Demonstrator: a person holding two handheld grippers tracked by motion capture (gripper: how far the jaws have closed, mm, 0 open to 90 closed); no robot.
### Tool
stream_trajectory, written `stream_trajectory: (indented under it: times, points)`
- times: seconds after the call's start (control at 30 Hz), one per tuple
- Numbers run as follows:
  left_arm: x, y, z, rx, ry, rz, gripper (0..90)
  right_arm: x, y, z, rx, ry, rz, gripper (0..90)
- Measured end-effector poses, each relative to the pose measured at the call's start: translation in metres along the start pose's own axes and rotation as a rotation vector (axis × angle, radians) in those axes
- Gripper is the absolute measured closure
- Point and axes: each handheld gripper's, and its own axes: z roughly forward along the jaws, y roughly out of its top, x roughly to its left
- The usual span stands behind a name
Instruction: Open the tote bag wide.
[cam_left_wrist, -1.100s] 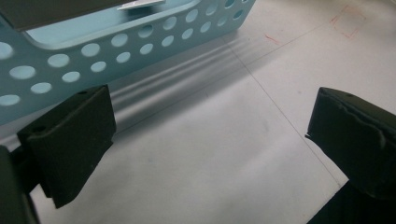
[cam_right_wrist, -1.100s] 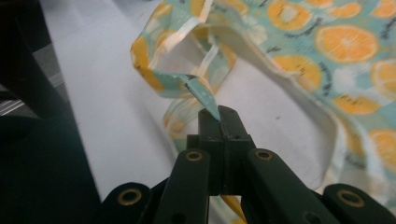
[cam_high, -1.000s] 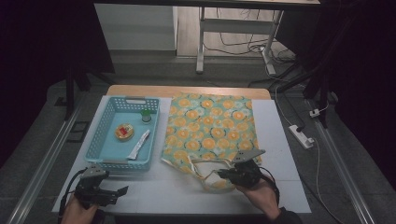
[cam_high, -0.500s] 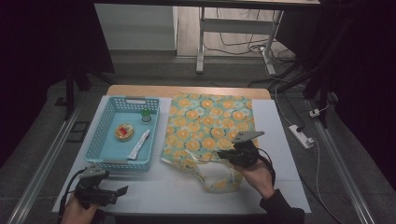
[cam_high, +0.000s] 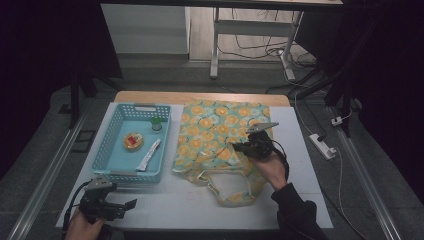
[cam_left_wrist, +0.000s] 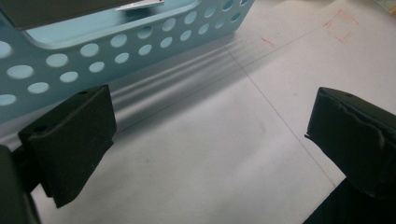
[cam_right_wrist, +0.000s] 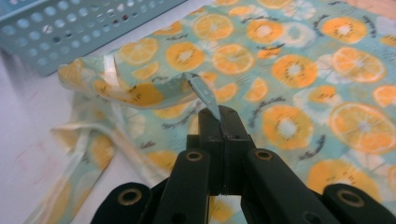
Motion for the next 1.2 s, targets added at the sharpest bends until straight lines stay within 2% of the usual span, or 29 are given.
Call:
stream_trajectory:
  times: [0.37, 0.73, 1.03, 1.2]
  points:
    - [0.001, 0.000, 0.000, -0.003, -0.006, -0.010, 1.6, -0.031, 0.017, 0.013, -0.024, -0.019, 0.012, 90.0]
    - [0.002, 0.000, -0.001, -0.004, -0.009, -0.020, 1.6, -0.052, 0.032, 0.024, -0.025, -0.054, 0.017, 90.0]
    - [0.002, 0.000, -0.001, -0.006, -0.010, -0.021, 1.6, -0.069, 0.036, 0.039, -0.016, -0.085, 0.019, 90.0]
    - [0.002, 0.000, -0.001, -0.006, -0.009, -0.021, 1.6, -0.075, 0.032, 0.050, 0.000, -0.105, 0.024, 90.0]
